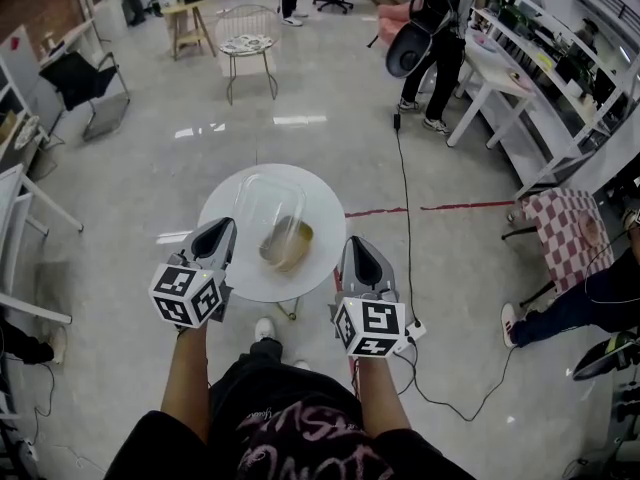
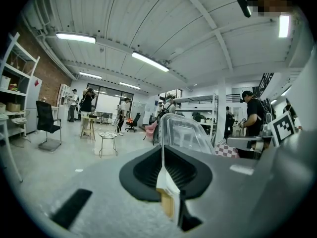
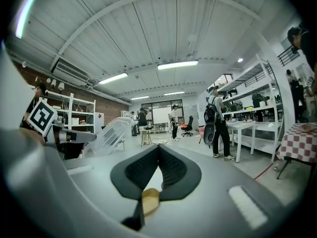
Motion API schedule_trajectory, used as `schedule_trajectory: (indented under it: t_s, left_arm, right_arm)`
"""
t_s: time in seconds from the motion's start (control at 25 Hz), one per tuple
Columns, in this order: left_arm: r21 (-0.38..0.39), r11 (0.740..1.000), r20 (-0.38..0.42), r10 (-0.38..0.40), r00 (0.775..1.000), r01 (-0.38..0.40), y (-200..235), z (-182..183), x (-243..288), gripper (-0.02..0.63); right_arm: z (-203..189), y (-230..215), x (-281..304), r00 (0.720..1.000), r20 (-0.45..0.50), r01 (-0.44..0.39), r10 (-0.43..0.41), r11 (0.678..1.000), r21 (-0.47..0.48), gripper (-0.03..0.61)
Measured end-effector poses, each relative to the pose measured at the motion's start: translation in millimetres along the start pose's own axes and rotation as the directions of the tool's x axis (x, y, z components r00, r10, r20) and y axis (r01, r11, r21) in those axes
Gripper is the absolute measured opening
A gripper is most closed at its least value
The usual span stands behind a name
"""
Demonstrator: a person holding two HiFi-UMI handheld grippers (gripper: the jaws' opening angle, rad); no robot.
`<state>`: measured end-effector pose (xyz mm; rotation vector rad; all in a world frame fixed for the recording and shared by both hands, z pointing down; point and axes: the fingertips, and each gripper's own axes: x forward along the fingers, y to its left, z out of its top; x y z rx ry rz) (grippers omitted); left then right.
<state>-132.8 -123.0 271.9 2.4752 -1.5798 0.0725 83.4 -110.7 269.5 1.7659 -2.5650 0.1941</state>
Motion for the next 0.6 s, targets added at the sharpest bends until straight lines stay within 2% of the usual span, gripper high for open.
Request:
schedule_trajectory:
  t_s: [0.6]
  left_arm:
    - [-0.012, 1.000, 0.003, 0.002, 1.000, -0.002, -9.2, -2.0, 0.4, 0.012]
  right_arm:
    - [-1.2, -6.9, -1.3, 1.000, -0.007, -0.018, 0.018, 1.000, -0.003, -0.003]
